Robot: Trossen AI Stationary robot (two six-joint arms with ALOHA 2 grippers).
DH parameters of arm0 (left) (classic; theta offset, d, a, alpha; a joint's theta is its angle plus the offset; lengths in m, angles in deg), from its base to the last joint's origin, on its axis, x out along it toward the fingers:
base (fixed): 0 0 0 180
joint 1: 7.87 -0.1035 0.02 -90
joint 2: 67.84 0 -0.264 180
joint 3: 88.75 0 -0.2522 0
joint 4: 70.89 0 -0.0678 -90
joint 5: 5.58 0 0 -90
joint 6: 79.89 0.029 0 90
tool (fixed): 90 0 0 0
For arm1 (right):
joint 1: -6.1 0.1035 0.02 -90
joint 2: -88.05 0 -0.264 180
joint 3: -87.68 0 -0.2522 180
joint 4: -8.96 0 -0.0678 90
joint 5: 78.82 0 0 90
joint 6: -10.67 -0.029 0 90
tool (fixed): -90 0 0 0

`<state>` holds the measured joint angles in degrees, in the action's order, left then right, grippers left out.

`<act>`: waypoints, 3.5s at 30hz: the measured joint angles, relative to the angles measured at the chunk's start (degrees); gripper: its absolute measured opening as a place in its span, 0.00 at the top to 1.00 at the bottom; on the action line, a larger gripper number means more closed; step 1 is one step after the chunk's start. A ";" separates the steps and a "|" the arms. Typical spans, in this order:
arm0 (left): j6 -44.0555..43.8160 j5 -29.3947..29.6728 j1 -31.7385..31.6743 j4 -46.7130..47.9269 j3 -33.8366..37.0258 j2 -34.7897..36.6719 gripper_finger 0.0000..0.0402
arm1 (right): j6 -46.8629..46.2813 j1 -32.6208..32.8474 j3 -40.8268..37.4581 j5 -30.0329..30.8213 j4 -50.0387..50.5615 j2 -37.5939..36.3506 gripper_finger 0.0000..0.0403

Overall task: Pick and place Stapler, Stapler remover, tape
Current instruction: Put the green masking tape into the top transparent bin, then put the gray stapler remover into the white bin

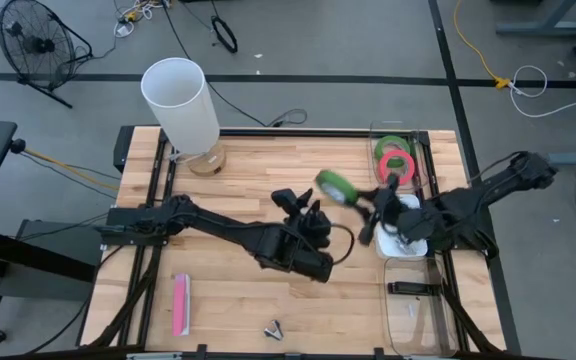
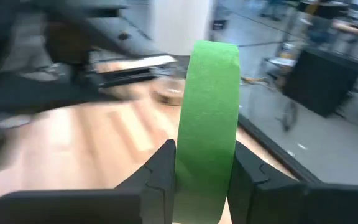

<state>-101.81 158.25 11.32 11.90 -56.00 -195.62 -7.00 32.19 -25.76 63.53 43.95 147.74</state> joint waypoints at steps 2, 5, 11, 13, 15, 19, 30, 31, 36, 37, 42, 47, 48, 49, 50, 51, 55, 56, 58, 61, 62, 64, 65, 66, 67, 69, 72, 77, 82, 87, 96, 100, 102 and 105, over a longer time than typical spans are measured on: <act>-0.02 -2.04 0.27 1.83 0.00 0.00 0.55 | -3.71 -0.44 0.00 1.89 7.13 -3.03 0.78; -0.24 -3.90 0.47 4.64 0.00 0.00 0.53 | -12.01 -1.68 0.00 1.90 19.95 -7.85 0.78; -6.70 -15.50 1.77 14.10 0.00 0.00 0.56 | -30.33 -4.12 0.00 2.70 47.59 -15.78 0.78; -9.30 -20.03 2.20 17.98 0.00 0.00 0.58 | -36.19 -4.95 0.00 3.10 55.70 -16.86 0.78; -11.33 -24.06 2.59 20.83 0.00 0.00 0.59 | -39.91 -5.86 0.00 3.88 61.69 -17.36 0.78; -11.95 -27.06 3.42 20.89 0.00 0.00 0.60 | -44.67 -8.84 0.00 4.62 69.04 -17.84 0.78; -13.67 -27.64 7.61 20.94 0.00 0.00 0.62 | -34.82 -23.14 -3.43 5.49 64.87 -13.07 0.78; -13.65 -27.64 8.07 20.94 0.00 0.00 0.62 | -32.97 -24.67 -3.49 5.62 64.19 -12.08 0.78; -14.96 -28.69 10.39 20.96 0.00 0.00 0.62 | -24.46 -33.61 -3.52 4.78 61.24 -5.65 0.78; -15.04 -29.17 10.89 20.96 0.00 0.00 0.62 | -22.74 -35.10 -3.54 4.30 60.51 -4.26 0.78; -16.70 -30.65 13.09 20.96 0.00 0.00 0.62 | -14.32 -40.53 -3.54 3.20 52.27 2.39 0.78; -17.97 -30.66 14.84 20.96 0.00 0.00 0.62 | -6.58 -45.78 -3.54 2.56 45.81 8.28 0.78; -18.02 -30.65 15.14 20.96 0.00 0.00 0.62 | -5.95 -47.05 -3.54 2.51 45.77 9.38 0.78; -18.03 -30.64 15.38 20.98 0.00 0.00 0.62 | -5.69 -48.27 -3.54 2.47 45.85 10.30 0.78; -18.05 -30.64 15.61 20.97 0.00 0.00 0.62 | -5.44 -49.38 -3.56 2.37 45.94 11.05 0.78; -18.14 -30.65 15.84 20.98 0.00 0.00 0.62 | -5.38 -50.43 -3.56 2.10 45.93 11.72 0.78; -18.39 -30.27 16.34 20.98 0.00 0.00 0.62 | -5.36 -52.84 -3.58 1.02 45.53 13.05 0.78; -18.41 -30.26 16.44 20.98 0.00 0.00 0.62 | -5.36 -53.20 -3.58 -0.19 45.32 13.12 0.78; -18.42 -30.24 16.42 20.98 0.00 0.00 0.62 | -5.22 -53.63 -3.58 -2.19 44.51 13.12 0.73; -18.42 -30.22 16.42 20.98 0.00 0.00 0.62 | -5.05 -53.73 -3.58 -3.22 43.95 13.10 0.52; -18.42 -30.22 16.42 20.98 0.00 0.00 0.62 | -4.54 -53.73 -3.58 -3.35 43.99 13.10 0.45; -18.42 -30.22 16.41 20.98 0.00 0.00 0.62 | -4.09 -53.73 -3.58 -3.29 44.03 13.10 0.32; -18.43 -30.22 16.40 20.98 0.00 0.00 0.62 | -4.12 -53.72 -3.58 -3.28 44.06 13.10 0.27; -18.44 -30.21 16.40 20.98 0.00 0.00 0.62 | -4.28 -53.71 -3.58 -3.28 44.02 13.10 0.23; -18.44 -30.21 16.40 20.98 0.00 0.00 0.62 | -4.26 -53.73 -3.58 -3.27 43.96 13.10 0.20; -18.44 -30.22 16.40 20.98 0.00 0.00 0.62 | -4.26 -53.71 -3.58 -3.24 43.43 13.10 0.15; -18.44 -30.47 16.41 20.98 0.00 0.00 0.62 | -4.09 -53.71 -3.58 -3.81 43.37 13.10 0.13; -18.44 -32.32 16.42 20.98 0.00 0.00 0.62 | -2.44 -53.36 -3.58 -10.40 43.78 13.10 0.12; -18.44 -32.58 16.42 20.98 0.00 0.00 0.62 | 1.62 -52.14 -3.11 -14.19 44.27 12.59 0.12; -18.44 -32.58 16.42 20.98 0.00 0.00 0.62 | -0.26 -51.25 -0.17 -9.31 44.60 8.46 0.12; -18.45 -33.84 16.69 20.99 0.00 0.02 0.62 | 1.13 -46.28 2.86 -42.10 40.61 -2.59 0.12; -18.61 -36.92 16.71 20.98 0.00 0.02 0.62 | -0.61 -41.10 2.86 -57.41 35.44 -6.28 0.12; -20.30 -40.41 16.77 20.97 0.00 0.02 0.62 | -1.86 -37.35 2.86 -61.42 31.95 -7.51 0.12; -27.19 -44.98 17.11 20.96 0.00 0.02 0.63 | -4.49 -30.47 2.42 -62.98 25.73 -9.48 0.12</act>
<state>-129.00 113.27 28.43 32.86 -56.00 -195.60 -11.49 1.73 -23.34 0.56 69.68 138.26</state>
